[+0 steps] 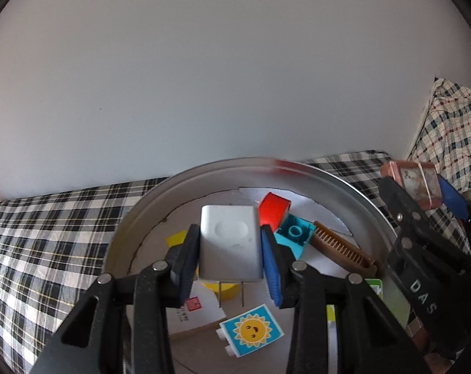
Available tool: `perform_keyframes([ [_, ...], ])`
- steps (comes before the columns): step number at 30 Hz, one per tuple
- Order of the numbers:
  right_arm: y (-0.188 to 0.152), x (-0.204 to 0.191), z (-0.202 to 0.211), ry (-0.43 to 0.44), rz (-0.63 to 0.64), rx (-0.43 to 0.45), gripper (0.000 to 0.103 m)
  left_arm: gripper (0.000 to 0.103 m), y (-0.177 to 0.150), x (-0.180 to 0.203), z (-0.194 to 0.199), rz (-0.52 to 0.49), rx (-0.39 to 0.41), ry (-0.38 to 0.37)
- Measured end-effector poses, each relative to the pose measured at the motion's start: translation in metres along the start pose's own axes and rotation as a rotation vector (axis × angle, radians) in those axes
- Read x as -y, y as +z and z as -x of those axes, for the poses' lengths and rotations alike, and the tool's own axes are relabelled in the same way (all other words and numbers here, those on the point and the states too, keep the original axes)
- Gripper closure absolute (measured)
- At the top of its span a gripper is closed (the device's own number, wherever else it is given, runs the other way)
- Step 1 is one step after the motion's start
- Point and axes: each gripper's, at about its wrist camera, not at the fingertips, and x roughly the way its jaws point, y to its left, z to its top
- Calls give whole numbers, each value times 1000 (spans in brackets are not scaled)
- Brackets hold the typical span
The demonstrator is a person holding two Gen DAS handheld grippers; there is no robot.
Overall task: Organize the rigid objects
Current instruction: 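Open both tools to drop the plug and picture frame into the tin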
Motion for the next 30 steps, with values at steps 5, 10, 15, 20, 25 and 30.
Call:
perform_keyframes([
  [5,-1,-7,0,37,20,-9,25,66,0,-1,0,-11,-11,19],
  [10,-3,-10,-1,48,27,-26,25,66,-1,-2,-6,-4,-39,27],
  [15,-2,-10,-3,67,22,-37,25,66,-2,-2,-8,-18,-43,43],
  [20,-6,-12,-13,134,27,-94,24,62,-1,-4,-10,3,-64,27],
  [25,-10,0,-25,192,-61,-159,24,26,1,-15,-2,54,-42,37],
  [30,-7,15,-14,206,-157,-91,20,1,2,-16,22,40,61,77],
])
